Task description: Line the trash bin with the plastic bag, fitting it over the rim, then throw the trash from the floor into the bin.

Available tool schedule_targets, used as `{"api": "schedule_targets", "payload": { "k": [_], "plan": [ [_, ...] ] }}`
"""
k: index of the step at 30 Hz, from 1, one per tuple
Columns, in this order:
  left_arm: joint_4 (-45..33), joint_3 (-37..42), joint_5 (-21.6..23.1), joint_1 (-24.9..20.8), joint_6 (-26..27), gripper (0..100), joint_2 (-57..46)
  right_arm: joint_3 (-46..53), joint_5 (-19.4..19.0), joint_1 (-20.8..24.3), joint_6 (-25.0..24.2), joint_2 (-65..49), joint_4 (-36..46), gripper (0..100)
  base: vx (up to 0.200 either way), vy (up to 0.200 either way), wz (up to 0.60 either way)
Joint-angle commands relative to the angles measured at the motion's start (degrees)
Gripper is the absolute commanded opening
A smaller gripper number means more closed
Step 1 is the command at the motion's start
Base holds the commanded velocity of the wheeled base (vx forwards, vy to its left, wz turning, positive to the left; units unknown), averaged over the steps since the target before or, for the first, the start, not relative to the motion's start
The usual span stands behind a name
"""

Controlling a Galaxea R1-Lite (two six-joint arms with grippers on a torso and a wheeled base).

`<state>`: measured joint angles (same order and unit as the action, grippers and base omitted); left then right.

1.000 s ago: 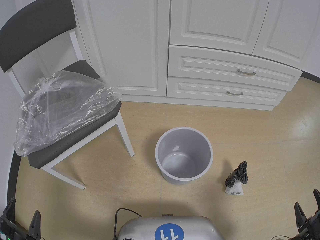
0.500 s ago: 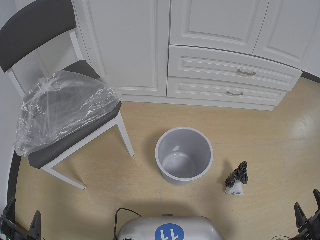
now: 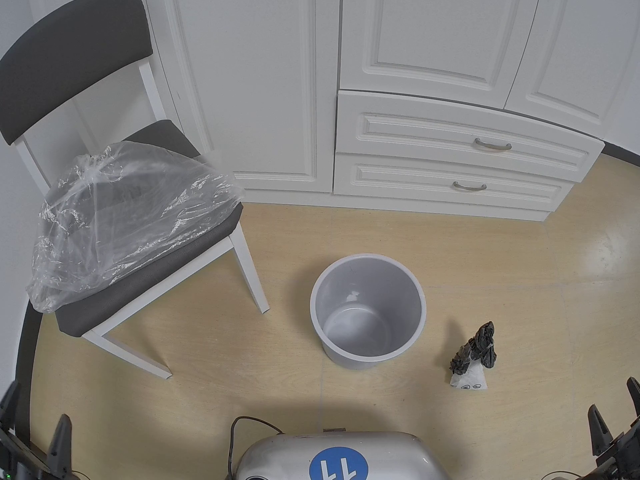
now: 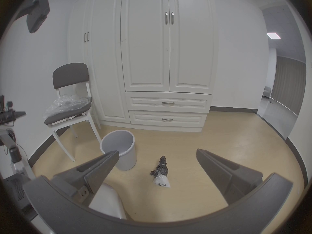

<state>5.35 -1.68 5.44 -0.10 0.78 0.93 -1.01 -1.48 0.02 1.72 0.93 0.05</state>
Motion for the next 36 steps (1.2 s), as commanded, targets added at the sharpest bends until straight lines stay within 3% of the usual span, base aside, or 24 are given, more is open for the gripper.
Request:
{"api": "schedule_targets", "payload": {
  "k": [1,3,4,6,7,12,16,21,26,30,33,35,36],
  "plan": [
    [4.4,-6.23,6.52,0.01,-0.08,100,-0.93,0.92,-0.63,-0.02,1.27,-0.93,-0.14,100,0.0,0.0,0.0],
    [2.73,-6.84,4.76,0.01,-0.52,100,-0.84,-0.39,0.16,-0.02,-2.51,-0.93,-2.51,100,0.0,0.0,0.0],
    [1.33,-6.93,3.44,0.01,-0.52,100,-0.84,-3.12,-0.28,-0.02,-7.43,-0.93,-5.67,100,0.0,0.0,0.0],
    [1.33,-6.93,3.44,0.01,-0.52,100,-0.84,-3.12,-0.28,-0.02,-7.43,-0.93,-5.67,100,0.0,0.0,0.0],
    [-1.31,-7.63,0.8,-0.43,-0.34,100,0.57,-10.24,-1.6,-0.11,-13.85,1.62,-6.03,100,0.0,0.0,0.0],
    [-2.89,-12.82,0.28,-0.08,1.24,100,11.64,-13.84,-3.8,0.42,-8.49,11.82,-1.02,100,0.0,0.0,0.0],
    [-2.71,-18.27,-3.33,0.71,7.83,100,22.98,-19.47,-5.47,0.85,-4.0,22.45,-0.58,100,0.0,0.0,0.0],
    [-3.07,-25.65,-9.48,0.8,16.01,100,32.21,-26.94,-4.94,0.85,1.18,36.08,-2.6,100,0.0,0.0,0.0],
    [-3.95,-27.23,-12.91,2.38,20.49,100,36.08,-29.93,-4.85,1.56,1.09,44.51,-11.47,100,0.0,0.0,0.0],
    [-5.0,-26.62,-12.64,7.57,21.37,100,40.21,-29.31,-0.19,4.72,-2.77,50.67,-21.67,100,0.0,0.0,0.0],
    [-4.74,-26.0,-9.66,12.49,21.46,100,43.37,-28.96,4.81,9.2,-8.4,51.19,-24.22,100,0.0,0.0,0.0],
    [-4.82,-25.83,-8.86,13.28,21.63,100,43.46,-29.22,5.08,9.73,-9.01,51.28,-24.22,100,0.0,0.0,0.0],
    [-4.65,-24.6,-3.42,17.15,23.65,100,43.55,-30.98,6.84,11.75,-11.04,51.98,-24.39,100,0.0,0.0,0.0]
  ]
}}
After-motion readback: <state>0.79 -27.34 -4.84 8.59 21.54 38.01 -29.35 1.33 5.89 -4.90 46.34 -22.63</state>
